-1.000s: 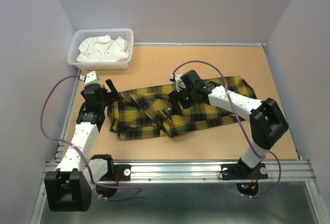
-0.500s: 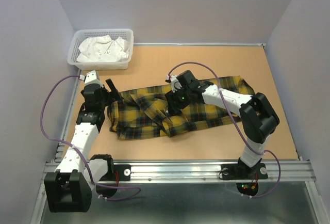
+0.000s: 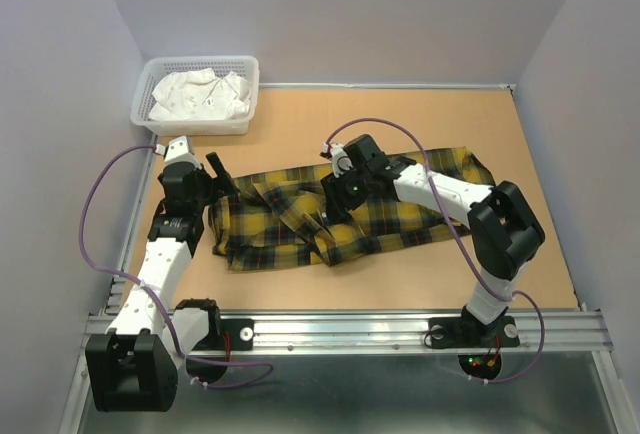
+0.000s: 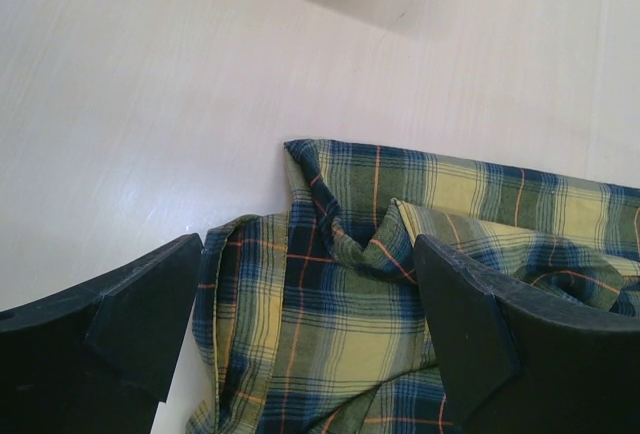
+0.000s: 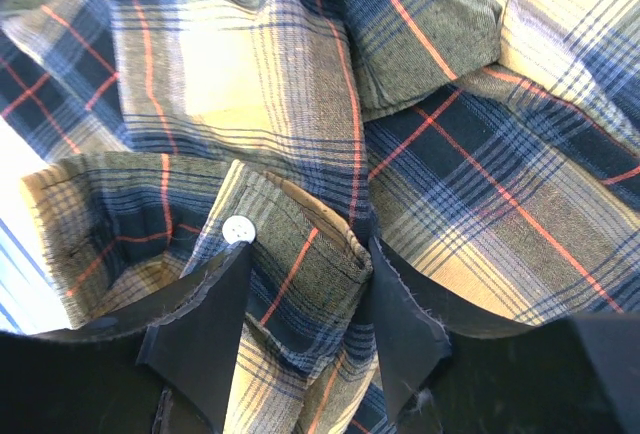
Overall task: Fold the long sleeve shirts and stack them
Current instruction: Fold the shirt
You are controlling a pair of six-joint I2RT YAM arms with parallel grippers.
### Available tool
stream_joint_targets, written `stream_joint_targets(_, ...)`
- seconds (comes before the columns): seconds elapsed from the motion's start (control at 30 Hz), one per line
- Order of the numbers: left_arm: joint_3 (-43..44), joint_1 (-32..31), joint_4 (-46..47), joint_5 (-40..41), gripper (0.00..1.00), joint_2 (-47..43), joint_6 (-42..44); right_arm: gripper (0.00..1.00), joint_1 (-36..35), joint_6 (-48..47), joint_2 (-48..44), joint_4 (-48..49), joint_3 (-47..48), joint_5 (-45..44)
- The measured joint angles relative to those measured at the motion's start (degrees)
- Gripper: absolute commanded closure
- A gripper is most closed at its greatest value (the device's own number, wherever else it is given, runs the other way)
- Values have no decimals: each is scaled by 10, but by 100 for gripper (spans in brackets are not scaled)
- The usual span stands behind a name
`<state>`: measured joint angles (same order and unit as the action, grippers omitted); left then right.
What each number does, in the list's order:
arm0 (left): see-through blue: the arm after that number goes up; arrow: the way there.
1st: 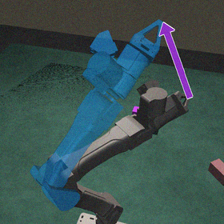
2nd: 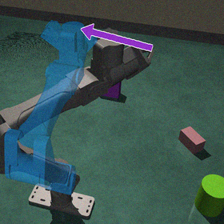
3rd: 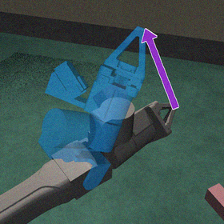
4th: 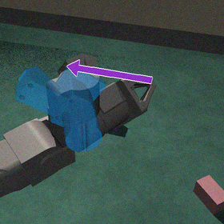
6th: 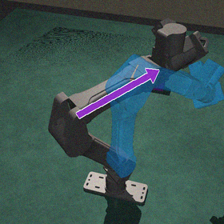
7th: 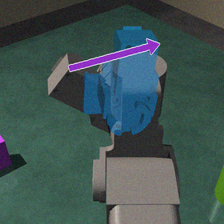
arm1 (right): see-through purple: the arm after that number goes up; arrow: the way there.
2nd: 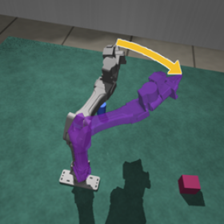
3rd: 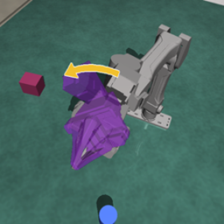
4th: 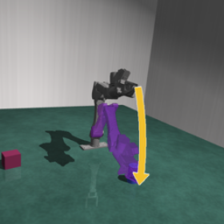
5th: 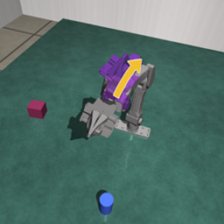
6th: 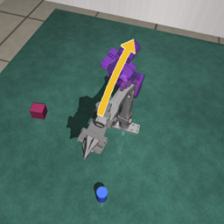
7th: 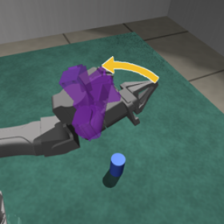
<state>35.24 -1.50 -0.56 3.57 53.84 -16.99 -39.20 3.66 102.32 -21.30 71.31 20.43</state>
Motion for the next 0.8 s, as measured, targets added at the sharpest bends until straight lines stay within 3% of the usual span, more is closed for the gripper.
stream_joint_targets(0.8,0,0,3,-1,1,0,0,51,-6,0,-17,9,0,27)
